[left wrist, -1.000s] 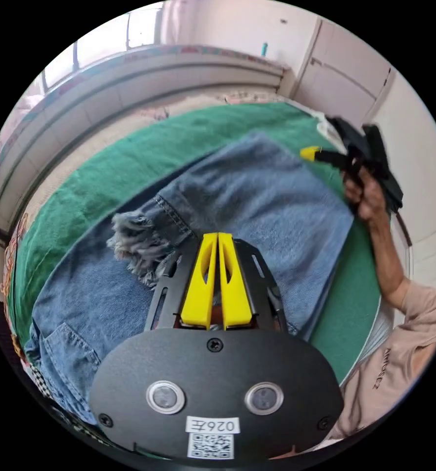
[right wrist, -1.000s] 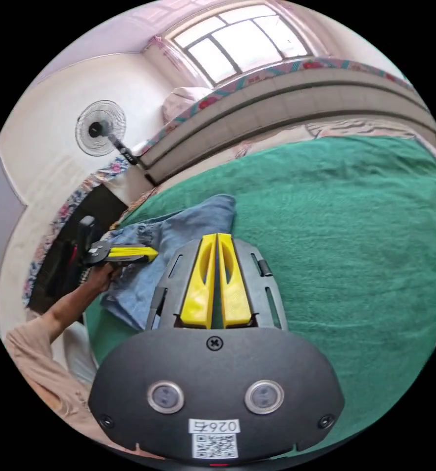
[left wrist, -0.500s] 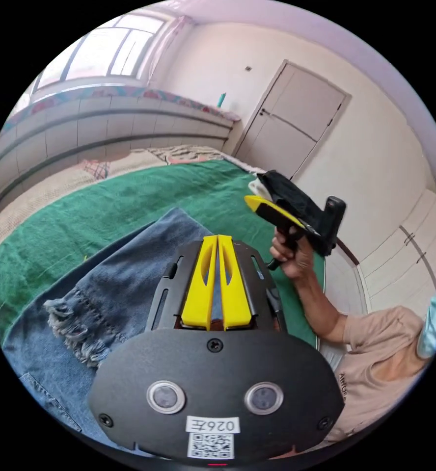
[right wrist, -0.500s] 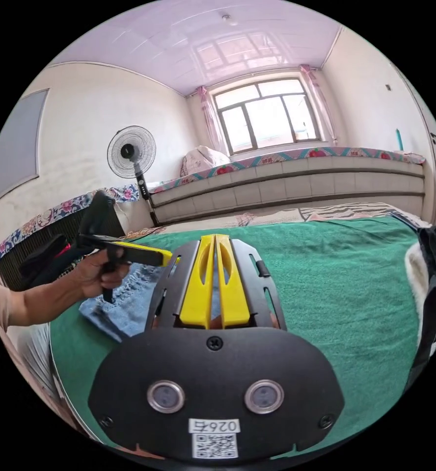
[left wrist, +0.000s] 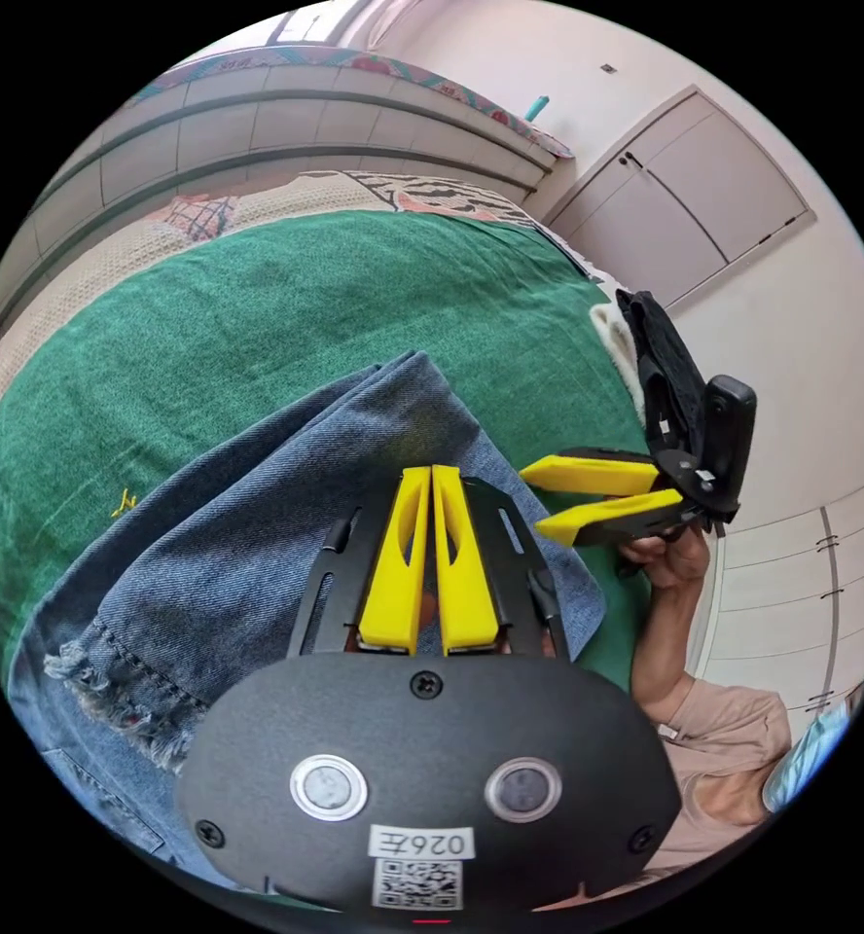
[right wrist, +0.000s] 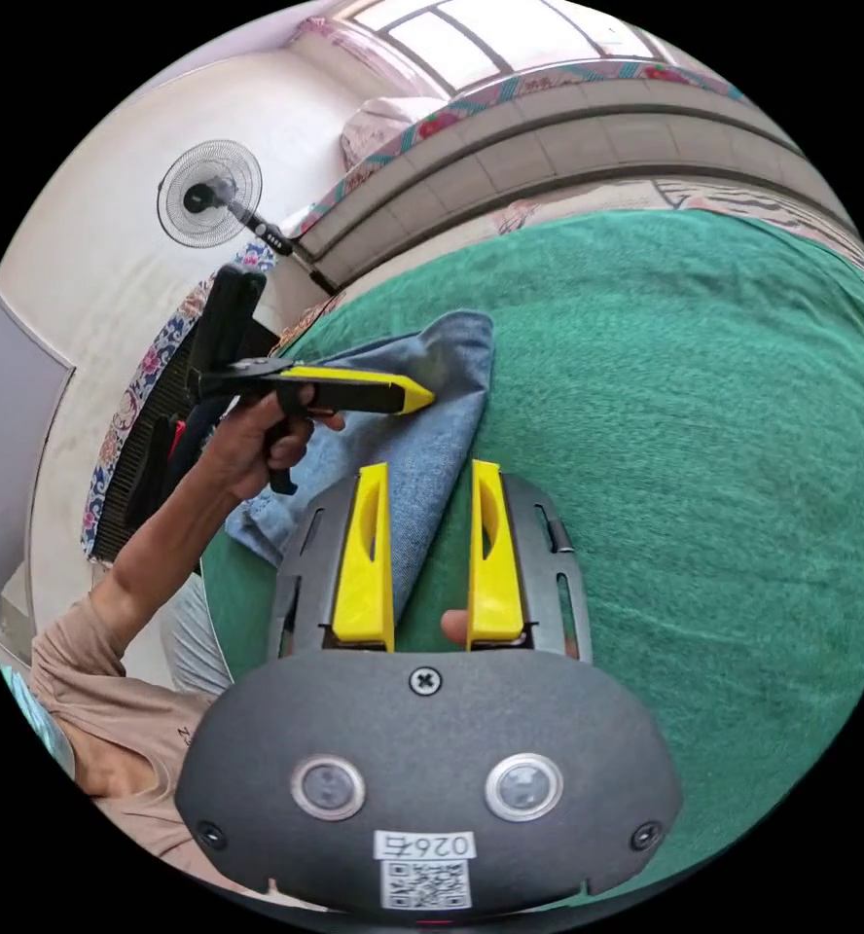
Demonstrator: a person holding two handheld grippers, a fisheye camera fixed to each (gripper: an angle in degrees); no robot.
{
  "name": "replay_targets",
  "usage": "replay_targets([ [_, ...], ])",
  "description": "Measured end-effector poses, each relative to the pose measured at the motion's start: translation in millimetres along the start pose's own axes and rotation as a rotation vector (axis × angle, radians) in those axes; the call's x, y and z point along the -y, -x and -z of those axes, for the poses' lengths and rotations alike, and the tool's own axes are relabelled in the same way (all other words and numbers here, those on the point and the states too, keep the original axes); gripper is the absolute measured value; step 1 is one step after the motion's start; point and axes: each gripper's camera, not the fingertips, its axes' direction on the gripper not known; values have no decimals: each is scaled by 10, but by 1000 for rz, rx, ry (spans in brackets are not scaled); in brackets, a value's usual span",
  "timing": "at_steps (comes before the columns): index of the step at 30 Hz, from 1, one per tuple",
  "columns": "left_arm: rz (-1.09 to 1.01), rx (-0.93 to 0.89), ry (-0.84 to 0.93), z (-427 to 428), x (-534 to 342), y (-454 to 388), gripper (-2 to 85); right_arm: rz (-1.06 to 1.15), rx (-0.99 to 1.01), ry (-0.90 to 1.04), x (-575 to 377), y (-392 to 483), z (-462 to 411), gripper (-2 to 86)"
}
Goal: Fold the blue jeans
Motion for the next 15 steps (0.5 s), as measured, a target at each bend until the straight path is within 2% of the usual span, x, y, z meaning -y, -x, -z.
replay_targets([
  [2,2,-29,-9,14,27,51,5,35,-60,23,-96,177,-176,43],
  [4,-75,-120,-8,84,104,29,107,82,-129,-2,-206,363,-236,2],
  [7,-122,-221,12,210,212,-47,220,222,-214,-73,-460,795,-247,-9],
  [11,-115,-108,74,248,305,-103,211,407,-333,-144,-847,1442,-407,-12],
  [13,-50,9,102,261,316,-13,132,474,-375,-154,-1004,1674,-545,-12],
  [15,-33,-17,127,270,312,90,95,507,-400,-156,-1128,1804,-663,-11],
])
